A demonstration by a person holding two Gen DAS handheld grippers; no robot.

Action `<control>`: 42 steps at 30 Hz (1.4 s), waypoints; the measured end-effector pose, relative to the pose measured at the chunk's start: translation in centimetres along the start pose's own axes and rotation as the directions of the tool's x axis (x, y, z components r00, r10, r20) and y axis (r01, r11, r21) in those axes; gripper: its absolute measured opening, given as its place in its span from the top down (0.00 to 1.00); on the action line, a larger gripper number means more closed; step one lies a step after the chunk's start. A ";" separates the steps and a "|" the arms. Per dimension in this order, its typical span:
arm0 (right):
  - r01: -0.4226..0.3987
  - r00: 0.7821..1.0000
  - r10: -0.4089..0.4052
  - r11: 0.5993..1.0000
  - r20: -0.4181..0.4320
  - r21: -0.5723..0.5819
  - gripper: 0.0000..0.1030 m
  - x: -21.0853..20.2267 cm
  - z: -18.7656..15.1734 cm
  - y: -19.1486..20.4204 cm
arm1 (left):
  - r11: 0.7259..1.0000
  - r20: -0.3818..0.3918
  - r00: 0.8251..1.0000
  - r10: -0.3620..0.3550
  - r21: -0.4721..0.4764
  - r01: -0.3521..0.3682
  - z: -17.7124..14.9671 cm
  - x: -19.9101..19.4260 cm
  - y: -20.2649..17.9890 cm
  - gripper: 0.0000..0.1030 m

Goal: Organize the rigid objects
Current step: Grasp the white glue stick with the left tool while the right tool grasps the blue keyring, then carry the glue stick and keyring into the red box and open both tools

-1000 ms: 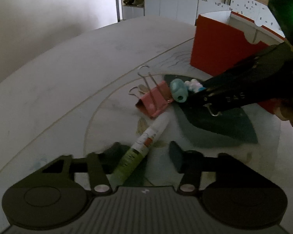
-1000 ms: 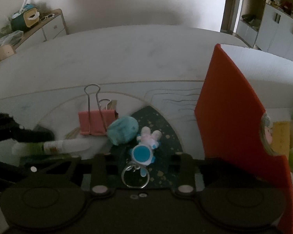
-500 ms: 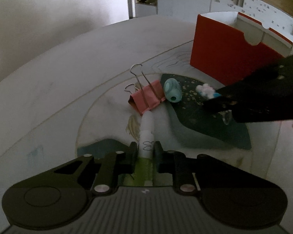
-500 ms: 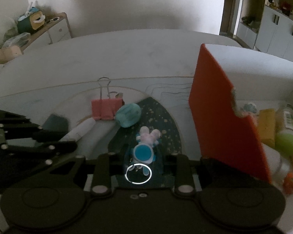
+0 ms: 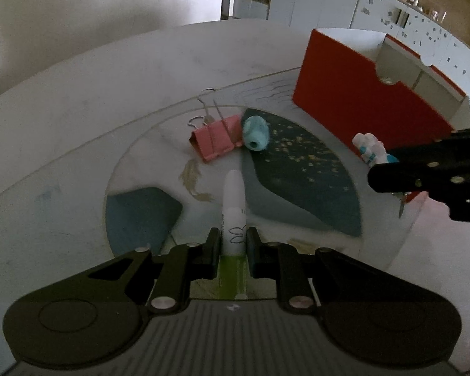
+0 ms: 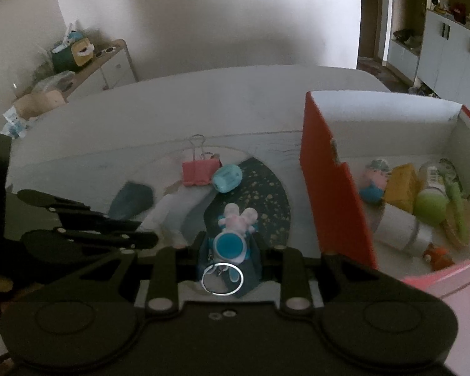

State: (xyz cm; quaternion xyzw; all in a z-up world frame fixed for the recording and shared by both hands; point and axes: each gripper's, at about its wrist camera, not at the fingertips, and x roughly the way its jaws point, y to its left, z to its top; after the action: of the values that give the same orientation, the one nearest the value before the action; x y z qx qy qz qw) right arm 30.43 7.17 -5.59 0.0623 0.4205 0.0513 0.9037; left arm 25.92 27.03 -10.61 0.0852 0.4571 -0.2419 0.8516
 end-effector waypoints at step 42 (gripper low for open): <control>0.063 0.988 -0.063 0.998 0.142 0.004 0.73 -6.5 1.1 -20.0 | 0.999 0.188 0.981 -0.051 -0.004 0.053 16.4 -6.4 -16.2 0.83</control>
State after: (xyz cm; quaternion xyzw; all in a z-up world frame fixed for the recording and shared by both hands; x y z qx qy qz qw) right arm 27.93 -13.62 -3.16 0.0523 0.3568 0.0181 0.9325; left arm 27.12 9.09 5.15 0.0463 0.3778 -0.2691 0.8847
